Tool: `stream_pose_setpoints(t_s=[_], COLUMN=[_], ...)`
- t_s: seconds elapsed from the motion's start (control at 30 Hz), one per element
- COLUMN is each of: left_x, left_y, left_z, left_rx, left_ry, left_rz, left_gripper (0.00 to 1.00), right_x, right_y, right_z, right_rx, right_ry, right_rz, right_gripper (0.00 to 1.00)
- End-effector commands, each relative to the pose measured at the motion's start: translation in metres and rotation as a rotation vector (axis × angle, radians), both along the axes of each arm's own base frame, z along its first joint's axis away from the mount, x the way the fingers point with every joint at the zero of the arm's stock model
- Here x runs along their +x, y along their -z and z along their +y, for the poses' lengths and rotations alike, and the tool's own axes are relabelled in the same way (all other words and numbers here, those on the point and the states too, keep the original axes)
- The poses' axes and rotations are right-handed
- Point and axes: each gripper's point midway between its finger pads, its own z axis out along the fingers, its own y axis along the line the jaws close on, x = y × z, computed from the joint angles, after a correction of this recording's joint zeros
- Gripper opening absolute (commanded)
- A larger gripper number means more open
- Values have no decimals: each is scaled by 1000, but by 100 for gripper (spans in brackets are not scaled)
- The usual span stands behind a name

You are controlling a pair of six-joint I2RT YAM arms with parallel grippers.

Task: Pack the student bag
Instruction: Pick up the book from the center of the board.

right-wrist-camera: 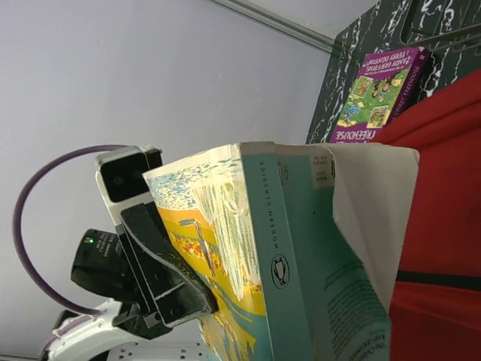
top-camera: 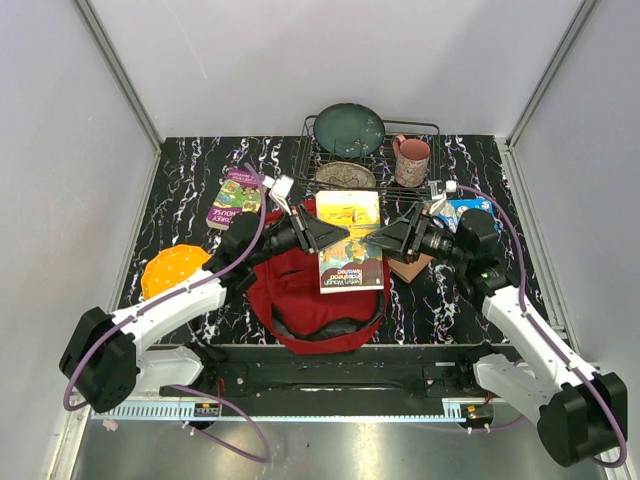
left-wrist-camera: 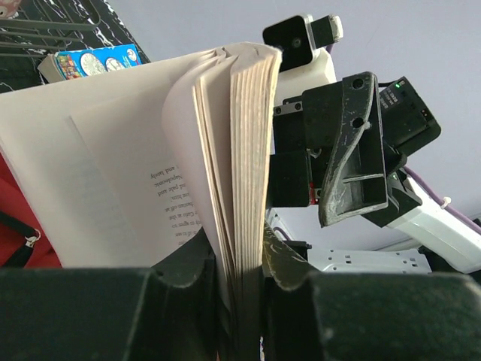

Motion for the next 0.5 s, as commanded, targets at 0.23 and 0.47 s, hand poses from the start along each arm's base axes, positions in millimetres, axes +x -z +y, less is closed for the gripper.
stream_pose_setpoints(t_s=[0.23,0.47], left_x=[-14,-19], left_y=[-73,-79], left_z=[0,1], left_rx=[-169,-199], left_ry=[61,82], left_rz=[-199,-213], left_gripper=[0,0], right_x=[1,6], right_y=[9,35], right_z=[10,15], right_rx=[-151,-230], right_ry=[-18,-20], right_rz=[-87,-50], right_gripper=[87,88])
